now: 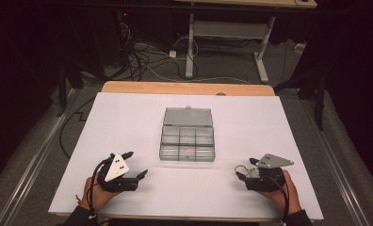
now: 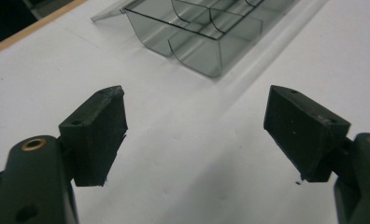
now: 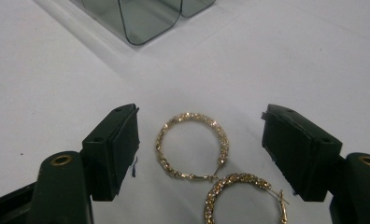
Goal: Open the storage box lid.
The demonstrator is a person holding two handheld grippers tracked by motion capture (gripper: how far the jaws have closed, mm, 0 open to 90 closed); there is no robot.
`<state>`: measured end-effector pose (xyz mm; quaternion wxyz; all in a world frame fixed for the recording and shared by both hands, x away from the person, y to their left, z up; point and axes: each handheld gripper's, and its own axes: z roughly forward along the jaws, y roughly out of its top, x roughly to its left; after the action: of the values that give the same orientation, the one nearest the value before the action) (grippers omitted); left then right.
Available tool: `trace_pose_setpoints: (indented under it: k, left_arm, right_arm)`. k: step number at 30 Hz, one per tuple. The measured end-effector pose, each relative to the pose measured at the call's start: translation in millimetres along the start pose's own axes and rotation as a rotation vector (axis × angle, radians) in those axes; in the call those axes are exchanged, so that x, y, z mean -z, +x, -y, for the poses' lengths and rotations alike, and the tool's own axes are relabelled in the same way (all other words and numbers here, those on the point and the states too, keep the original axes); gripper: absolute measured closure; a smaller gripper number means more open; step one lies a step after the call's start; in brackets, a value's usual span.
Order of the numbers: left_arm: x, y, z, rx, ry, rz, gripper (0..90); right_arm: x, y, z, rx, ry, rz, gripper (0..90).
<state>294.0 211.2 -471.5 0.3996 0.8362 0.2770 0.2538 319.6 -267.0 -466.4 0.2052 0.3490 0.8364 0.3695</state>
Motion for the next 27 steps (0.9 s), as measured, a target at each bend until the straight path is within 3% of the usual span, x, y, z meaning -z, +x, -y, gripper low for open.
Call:
trace_pose_setpoints:
  k: [4, 13, 27]
  left_arm:
    - [6.0, -2.3, 9.0, 0.04, 0.012, 0.007, 20.3]
    - [10.2, -3.2, 14.2, 0.047, 0.006, -0.009, 20.2]
    - [3.6, -1.4, 14.4, 0.031, 0.02, 0.005, 20.2]
  right_arm:
    - [-5.2, 0.4, 1.4, -0.003, 0.038, -0.015, 26.5]
    - [-14.1, 3.6, -1.8, 0.028, 0.11, -0.009, 25.8]
    - [-15.3, 1.4, -2.4, 0.014, 0.106, -0.05, 40.9]
